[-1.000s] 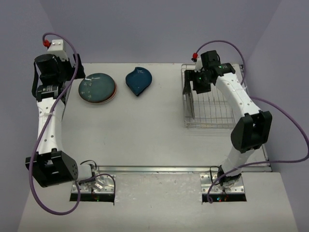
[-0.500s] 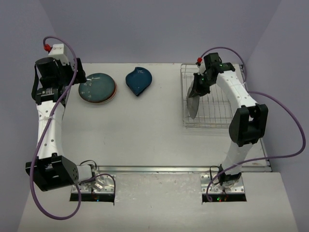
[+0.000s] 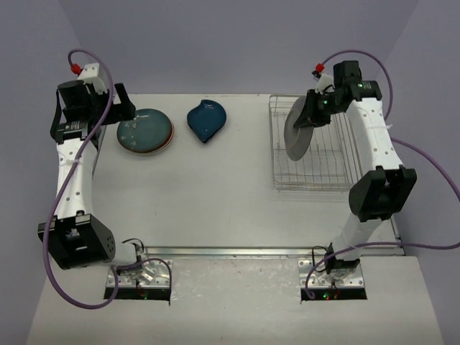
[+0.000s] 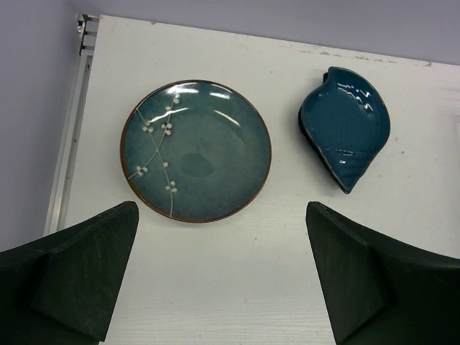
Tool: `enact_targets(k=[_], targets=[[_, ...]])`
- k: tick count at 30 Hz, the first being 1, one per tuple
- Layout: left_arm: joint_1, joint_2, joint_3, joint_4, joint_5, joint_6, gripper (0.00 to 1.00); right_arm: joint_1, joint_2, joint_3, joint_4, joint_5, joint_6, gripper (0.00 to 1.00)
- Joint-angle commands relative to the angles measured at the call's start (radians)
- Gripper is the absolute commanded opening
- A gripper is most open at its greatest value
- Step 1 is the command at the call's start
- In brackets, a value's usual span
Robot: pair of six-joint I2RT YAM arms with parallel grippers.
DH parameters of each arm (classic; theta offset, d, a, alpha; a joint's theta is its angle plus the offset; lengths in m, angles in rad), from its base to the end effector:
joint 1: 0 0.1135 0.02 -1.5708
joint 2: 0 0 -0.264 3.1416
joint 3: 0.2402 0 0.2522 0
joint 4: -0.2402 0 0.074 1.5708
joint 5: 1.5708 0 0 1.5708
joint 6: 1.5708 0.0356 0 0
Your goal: Unload the plates from the dish rack
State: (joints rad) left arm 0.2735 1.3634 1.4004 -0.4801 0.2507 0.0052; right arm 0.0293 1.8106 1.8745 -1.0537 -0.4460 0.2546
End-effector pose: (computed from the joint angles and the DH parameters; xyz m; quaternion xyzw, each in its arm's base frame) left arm 0.2972 0.0742 0.3943 -0.0459 0.8400 -0.0310 0.5398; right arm 0.3810 0.0265 0.3568 0.0421 0.9356 0.2493 0.2466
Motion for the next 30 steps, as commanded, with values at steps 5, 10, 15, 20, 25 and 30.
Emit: enact_targets(k=[5, 10, 15, 20, 25, 30], targets=[[-0.140, -0.011, 0.093, -0.067, 0.103, -0.104, 1.00, 0.074, -0.273, 0.016, 0.265, -0.256, -0.400, 0.00], [-0.149, -0.023, 0.098, -0.145, 0.302, -0.106, 1.00, 0.316, -0.410, -0.121, 0.391, -0.157, -0.814, 0.00], [-0.149, -0.030, 0.098, -0.265, 0.553, -0.097, 0.94, 0.601, -0.643, -0.575, 0.704, 0.055, -1.376, 0.00], [-0.149, -0.036, 0.027, -0.317, 0.780, -0.114, 0.77, 0.727, -0.739, -0.833, 0.897, 0.082, -1.661, 0.00], [-0.182, -0.011, -0.004, -0.434, 0.852, -0.021, 0.71, 0.805, -0.768, -0.943, 1.058, 0.110, -1.761, 0.00], [-0.211, -0.004, -0.082, -0.456, 0.862, -0.010, 0.70, 0.833, -0.785, -1.127, 1.313, 0.116, -1.880, 0.00]])
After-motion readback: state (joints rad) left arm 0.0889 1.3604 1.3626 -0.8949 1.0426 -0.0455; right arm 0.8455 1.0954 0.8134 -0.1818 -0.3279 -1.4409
